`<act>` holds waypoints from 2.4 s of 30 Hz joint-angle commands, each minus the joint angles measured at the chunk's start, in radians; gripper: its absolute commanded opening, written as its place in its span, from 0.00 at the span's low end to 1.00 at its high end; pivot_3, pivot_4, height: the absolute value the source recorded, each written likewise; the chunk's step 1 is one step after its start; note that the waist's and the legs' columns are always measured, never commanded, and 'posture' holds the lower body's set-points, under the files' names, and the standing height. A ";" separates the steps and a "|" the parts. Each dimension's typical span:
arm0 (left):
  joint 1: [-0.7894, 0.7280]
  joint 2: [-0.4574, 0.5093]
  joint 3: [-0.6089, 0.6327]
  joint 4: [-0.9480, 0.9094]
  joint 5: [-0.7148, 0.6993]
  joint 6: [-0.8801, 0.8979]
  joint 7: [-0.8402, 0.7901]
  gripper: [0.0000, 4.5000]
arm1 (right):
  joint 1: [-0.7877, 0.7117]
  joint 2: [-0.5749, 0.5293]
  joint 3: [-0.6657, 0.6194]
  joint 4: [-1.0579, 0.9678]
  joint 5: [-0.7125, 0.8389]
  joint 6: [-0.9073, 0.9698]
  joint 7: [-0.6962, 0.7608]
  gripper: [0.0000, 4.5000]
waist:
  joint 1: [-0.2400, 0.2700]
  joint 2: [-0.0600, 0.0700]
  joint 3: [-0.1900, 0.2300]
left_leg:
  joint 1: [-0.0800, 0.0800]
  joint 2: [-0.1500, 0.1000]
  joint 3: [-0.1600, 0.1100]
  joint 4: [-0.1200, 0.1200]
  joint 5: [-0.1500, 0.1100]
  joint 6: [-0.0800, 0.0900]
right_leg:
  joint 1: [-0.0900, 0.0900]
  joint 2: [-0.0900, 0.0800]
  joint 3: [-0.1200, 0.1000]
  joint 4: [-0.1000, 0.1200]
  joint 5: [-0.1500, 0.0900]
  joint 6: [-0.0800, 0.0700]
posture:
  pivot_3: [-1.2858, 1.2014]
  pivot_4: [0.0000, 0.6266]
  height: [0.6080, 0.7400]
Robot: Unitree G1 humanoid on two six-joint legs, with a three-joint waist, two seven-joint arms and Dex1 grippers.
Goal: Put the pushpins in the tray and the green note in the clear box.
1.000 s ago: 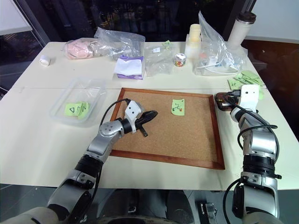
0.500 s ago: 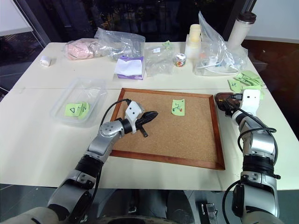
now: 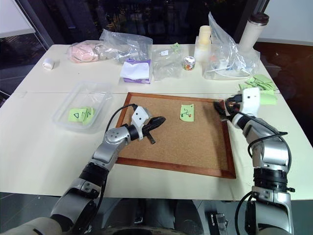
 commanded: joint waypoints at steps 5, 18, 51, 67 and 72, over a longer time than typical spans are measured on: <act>0.048 0.014 -0.023 0.066 0.029 0.023 -0.002 0.00 | 0.066 0.046 0.143 -0.181 0.007 0.029 0.028 0.44 | 0.000 0.000 0.000 | 0.000 0.000 0.000 0.000 0.000 0.000 | 0.000 0.000 0.000 0.000 0.000 0.000 | 0.52 0.24 1.00; 0.060 0.023 -0.026 0.054 0.034 0.022 0.001 0.00 | 0.022 0.087 0.250 -0.064 -0.081 -0.060 0.025 0.22 | -0.001 -0.001 0.000 | 0.000 0.000 0.000 0.000 0.000 0.000 | 0.000 0.001 0.000 0.000 0.000 0.000 | 0.52 0.24 1.00; 0.076 0.024 -0.030 0.044 0.040 0.029 -0.004 0.00 | -0.027 0.064 0.193 -0.030 -0.062 -0.080 0.029 0.22 | 0.000 -0.001 0.000 | 0.000 0.000 0.000 0.000 0.000 0.000 | 0.000 0.001 0.000 0.000 0.000 0.000 | 0.52 0.24 1.00; 0.074 0.024 -0.034 0.052 0.044 0.022 -0.008 0.00 | -0.034 0.060 0.184 -0.046 -0.044 -0.078 0.035 0.22 | 0.000 -0.001 0.000 | -0.001 0.000 0.000 0.000 0.000 0.000 | -0.001 0.001 0.000 0.000 0.000 0.000 | 0.52 0.24 1.00; 0.075 0.023 -0.036 0.054 0.044 0.020 -0.009 0.00 | -0.041 0.070 0.159 -0.078 0.004 -0.051 0.041 0.22 | 0.001 -0.001 0.000 | -0.001 0.000 0.000 0.000 0.000 0.000 | -0.001 0.001 0.000 0.000 0.000 0.000 | 0.52 0.24 1.00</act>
